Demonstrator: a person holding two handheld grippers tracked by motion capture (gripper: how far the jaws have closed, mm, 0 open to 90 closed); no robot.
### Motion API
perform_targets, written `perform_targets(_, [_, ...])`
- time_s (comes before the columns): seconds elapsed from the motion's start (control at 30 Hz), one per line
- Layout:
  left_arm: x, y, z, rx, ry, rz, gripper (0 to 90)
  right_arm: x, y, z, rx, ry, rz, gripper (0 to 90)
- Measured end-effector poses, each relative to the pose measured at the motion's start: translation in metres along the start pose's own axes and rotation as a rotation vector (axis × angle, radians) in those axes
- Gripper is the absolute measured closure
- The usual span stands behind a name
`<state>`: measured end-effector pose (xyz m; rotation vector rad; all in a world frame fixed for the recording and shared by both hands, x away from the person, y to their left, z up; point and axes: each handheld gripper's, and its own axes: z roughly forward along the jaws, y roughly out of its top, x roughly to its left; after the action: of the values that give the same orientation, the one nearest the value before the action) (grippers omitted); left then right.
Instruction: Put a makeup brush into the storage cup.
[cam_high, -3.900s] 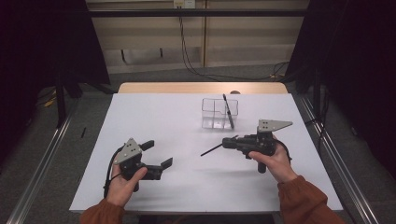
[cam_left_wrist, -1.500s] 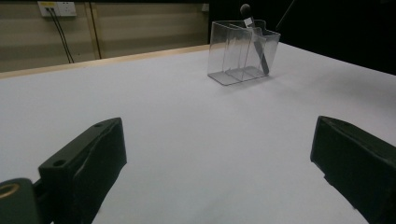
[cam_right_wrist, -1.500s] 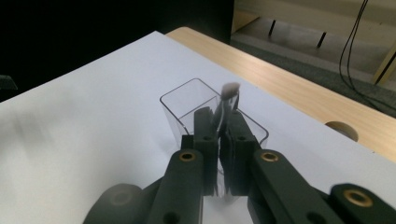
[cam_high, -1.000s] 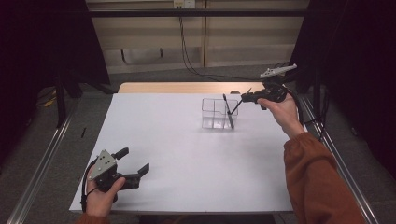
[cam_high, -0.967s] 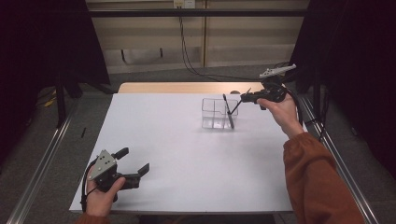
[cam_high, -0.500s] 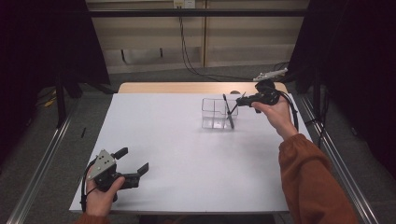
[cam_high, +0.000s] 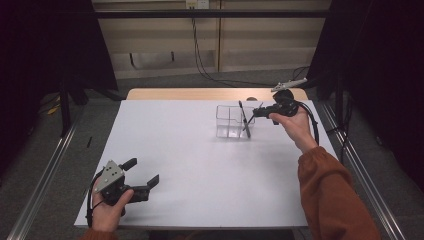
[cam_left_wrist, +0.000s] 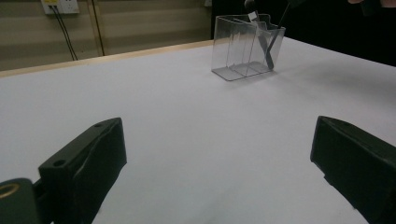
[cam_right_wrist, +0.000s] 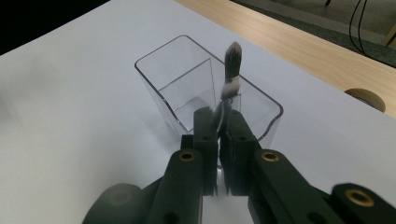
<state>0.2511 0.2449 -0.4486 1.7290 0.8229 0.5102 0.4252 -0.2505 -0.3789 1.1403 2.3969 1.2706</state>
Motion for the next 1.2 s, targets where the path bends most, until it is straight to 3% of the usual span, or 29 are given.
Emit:
perform_targets(0.27, [0.000, 0.000, 0.000, 0.001, -0.002, 0.003, 3.7, -0.002, -0.007, 0.004, -0.024, -0.002, 0.002, 85.3])
perform_targets(0.6, [0.000, 0.000, 0.000, 0.005, -0.005, 0.006, 3.9, -0.005, -0.020, 0.003, -0.082, -0.007, 0.034, 74.4])
perform_targets(0.67, [0.000, 0.000, 0.000, 0.005, -0.004, 0.005, 4.0, -0.006, -0.023, 0.003, -0.094, -0.010, 0.044, 66.0])
perform_targets(0.73, [-0.001, 0.001, 0.000, 0.000, -0.001, 0.009, 4.2, -0.006, -0.025, 0.003, -0.094, -0.005, 0.057, 64.7])
perform_targets(0.83, [-0.001, 0.001, 0.000, -0.006, -0.003, 0.009, 4.7, -0.005, -0.029, 0.002, -0.124, -0.004, 0.052, 52.1])
perform_targets(0.9, [-0.001, 0.001, 0.000, -0.004, -0.001, 0.009, 4.7, -0.003, -0.031, 0.003, -0.124, -0.031, 0.045, 40.8])
perform_targets(1.13, [0.000, 0.003, 0.006, 0.000, -0.004, 0.001, 4.7, -0.004, -0.038, -0.001, -0.184, -0.019, 0.057, 22.8])
perform_targets(1.2, [0.001, 0.003, 0.008, 0.001, -0.005, 0.002, 4.7, -0.004, -0.040, -0.001, -0.195, -0.025, 0.060, 13.4])
